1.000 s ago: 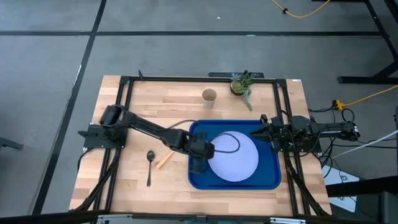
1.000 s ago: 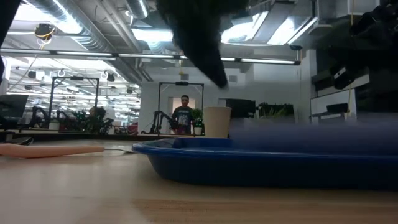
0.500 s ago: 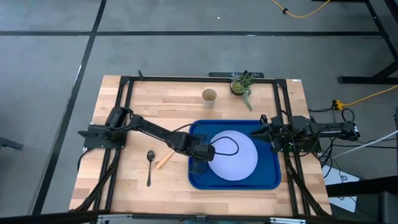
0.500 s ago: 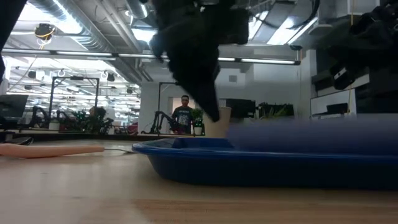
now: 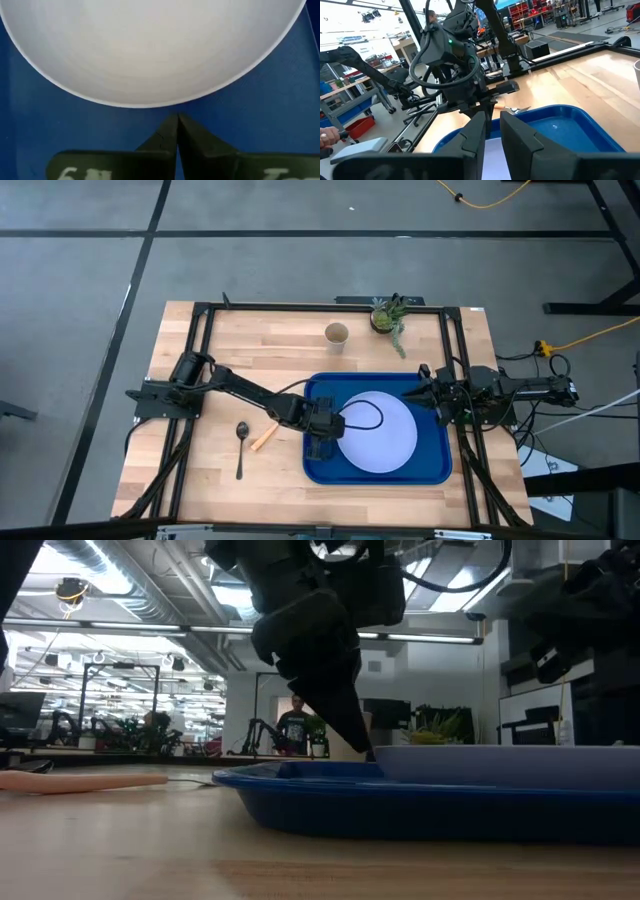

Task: Pick and place plate/cup/fork/spoon on tray
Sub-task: Put the white cup on the blue serving tray to the top left of the white plate

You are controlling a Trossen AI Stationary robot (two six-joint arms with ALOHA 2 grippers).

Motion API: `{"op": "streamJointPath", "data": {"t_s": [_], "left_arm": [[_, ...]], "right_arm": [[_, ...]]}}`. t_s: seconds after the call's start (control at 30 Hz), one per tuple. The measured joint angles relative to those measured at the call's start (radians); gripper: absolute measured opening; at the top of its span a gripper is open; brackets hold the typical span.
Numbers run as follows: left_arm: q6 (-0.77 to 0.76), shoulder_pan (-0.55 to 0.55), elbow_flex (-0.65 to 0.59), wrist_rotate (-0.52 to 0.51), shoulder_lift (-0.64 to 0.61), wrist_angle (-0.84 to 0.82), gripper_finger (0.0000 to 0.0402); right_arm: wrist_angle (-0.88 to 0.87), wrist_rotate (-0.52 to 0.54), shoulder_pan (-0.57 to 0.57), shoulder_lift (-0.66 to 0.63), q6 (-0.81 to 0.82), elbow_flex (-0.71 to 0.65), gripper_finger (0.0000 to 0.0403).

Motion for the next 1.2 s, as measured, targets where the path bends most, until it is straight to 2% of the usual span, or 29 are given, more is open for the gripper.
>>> {"op": "streamJointPath", "data": {"t_s": [0.27,0.43,0.63,0.7,0.83,1.03,1.2], "left_arm": [[0.000,0.002,0.001,0.004,-0.006,-0.047,0.0023],[-0.003,0.024,0.084,0.002,-0.031,-0.199,0.0030],[0.029,0.080,0.187,-0.129,-0.097,-0.401,0.0029],[0.050,0.127,0.193,-0.133,-0.123,-0.410,0.0025],[0.066,0.266,0.193,-0.059,-0.125,-0.381,0.0019],[0.082,0.485,0.191,0.137,-0.086,-0.308,0.0009],[0.167,0.565,0.193,0.166,-0.083,-0.185,0.0003]], "right_arm": [[0.000,0.000,0.000,0.000,0.000,0.000,0.0065],[0.000,0.000,0.000,0.000,0.000,0.000,0.0065],[0.000,-0.001,0.000,0.000,0.000,0.000,0.0065],[0.000,-0.002,0.000,0.000,0.000,0.000,0.0065],[0.000,-0.001,0.000,0.000,0.001,0.000,0.0065],[0.000,-0.001,0.000,0.001,0.000,0.000,0.0065],[-0.001,0.000,0.000,0.001,-0.002,0.000,0.0065]]}}
